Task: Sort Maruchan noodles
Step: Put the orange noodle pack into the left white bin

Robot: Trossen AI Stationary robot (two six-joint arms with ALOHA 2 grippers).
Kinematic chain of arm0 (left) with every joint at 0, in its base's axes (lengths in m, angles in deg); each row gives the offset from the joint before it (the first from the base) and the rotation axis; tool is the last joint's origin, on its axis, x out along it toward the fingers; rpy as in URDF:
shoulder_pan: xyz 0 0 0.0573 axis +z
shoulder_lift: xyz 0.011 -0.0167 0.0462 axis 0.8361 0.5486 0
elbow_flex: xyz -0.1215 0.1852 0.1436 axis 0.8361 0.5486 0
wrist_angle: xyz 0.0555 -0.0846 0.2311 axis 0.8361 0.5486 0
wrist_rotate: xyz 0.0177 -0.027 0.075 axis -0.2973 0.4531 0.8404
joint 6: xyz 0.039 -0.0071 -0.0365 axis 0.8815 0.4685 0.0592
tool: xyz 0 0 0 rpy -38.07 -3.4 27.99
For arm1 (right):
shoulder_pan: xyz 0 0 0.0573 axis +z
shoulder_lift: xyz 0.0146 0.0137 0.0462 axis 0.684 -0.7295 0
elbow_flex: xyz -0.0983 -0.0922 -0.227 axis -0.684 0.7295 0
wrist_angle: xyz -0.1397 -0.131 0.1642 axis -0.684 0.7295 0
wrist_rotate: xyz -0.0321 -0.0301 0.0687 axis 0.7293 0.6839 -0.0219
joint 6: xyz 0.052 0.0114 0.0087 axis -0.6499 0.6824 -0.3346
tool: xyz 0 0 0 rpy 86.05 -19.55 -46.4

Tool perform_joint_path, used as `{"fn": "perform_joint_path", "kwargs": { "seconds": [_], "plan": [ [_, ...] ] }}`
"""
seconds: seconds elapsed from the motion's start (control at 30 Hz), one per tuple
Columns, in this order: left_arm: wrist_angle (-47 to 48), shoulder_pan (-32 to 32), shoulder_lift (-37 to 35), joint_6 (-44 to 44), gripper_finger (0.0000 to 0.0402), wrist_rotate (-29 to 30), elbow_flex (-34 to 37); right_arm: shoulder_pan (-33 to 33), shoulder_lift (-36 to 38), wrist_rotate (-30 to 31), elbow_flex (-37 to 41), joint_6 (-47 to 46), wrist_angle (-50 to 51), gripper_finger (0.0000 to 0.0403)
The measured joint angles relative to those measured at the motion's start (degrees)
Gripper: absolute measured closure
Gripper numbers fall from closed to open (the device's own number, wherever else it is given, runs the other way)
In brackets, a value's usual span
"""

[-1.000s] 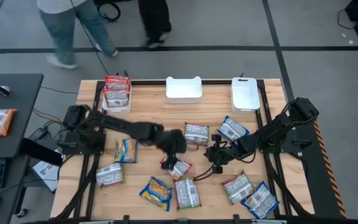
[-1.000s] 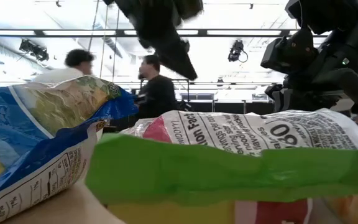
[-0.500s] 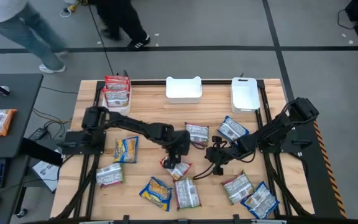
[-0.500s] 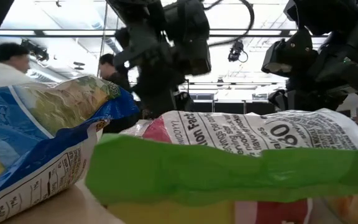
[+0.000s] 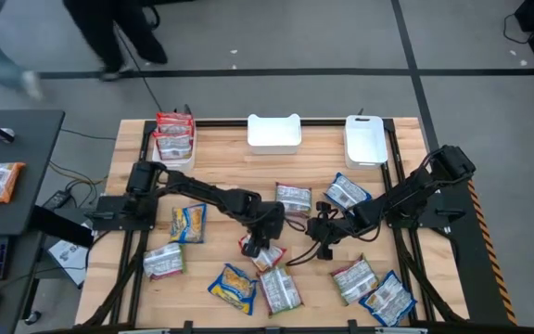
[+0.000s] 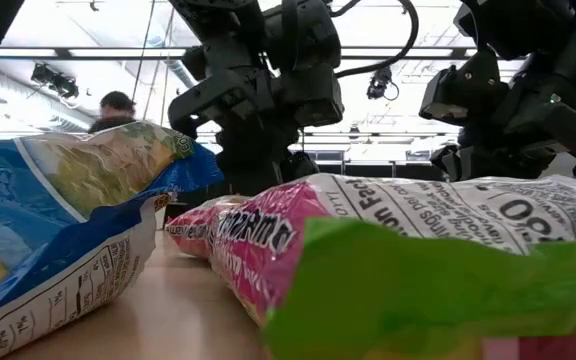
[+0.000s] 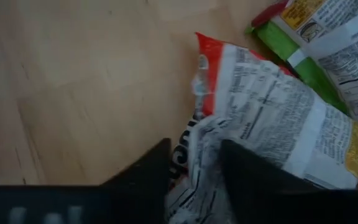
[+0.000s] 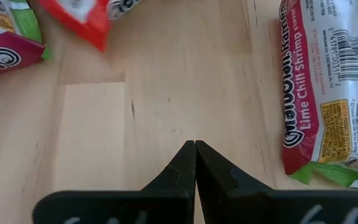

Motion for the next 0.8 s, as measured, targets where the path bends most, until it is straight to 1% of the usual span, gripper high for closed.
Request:
{"fn": "perform_joint_path", "kwargs": {
  "seconds": [0.1, 0.13, 0.17, 0.33, 0.5, 0.67, 0.8],
  "plan": [
    [0.8, 0.0, -0.5, -0.1, 0.0361, 2.9, 0.1, 0.0, 0.0, 0.1, 0.0, 1.5, 0.2, 0.039],
    [1.8, 0.0, -0.9, -0.4, 0.0381, 4.0, 0.1, 0.0, 0.0, 0.3, 0.0, 1.9, 0.3, 0.039],
    [2.5, 0.1, -1.2, -0.9, 0.0389, 5.2, 0.1, 0.0, 0.0, 0.8, 0.0, 2.3, 0.3, 0.039],
    [8.5, -0.5, -4.4, -2.0, 0.0396, 12.6, 0.2, 0.0, 0.0, 3.0, 0.0, 2.8, 1.5, 0.0391],
    [17.7, -1.5, -11.0, -4.3, 0.0398, 21.3, 0.2, 0.0, 0.0, 3.0, 0.0, 2.8, 2.1, 0.0389],
    [29.0, -1.9, -19.7, -8.4, 0.0399, 33.3, 0.2, 0.0, 0.0, 3.1, 0.0, 2.6, 2.2, 0.0391],
    [39.6, -2.4, -24.7, -12.9, 0.04, 44.1, 0.1, 0.0, 0.0, 3.1, 0.0, 2.5, 2.2, 0.039]
  ]
}}
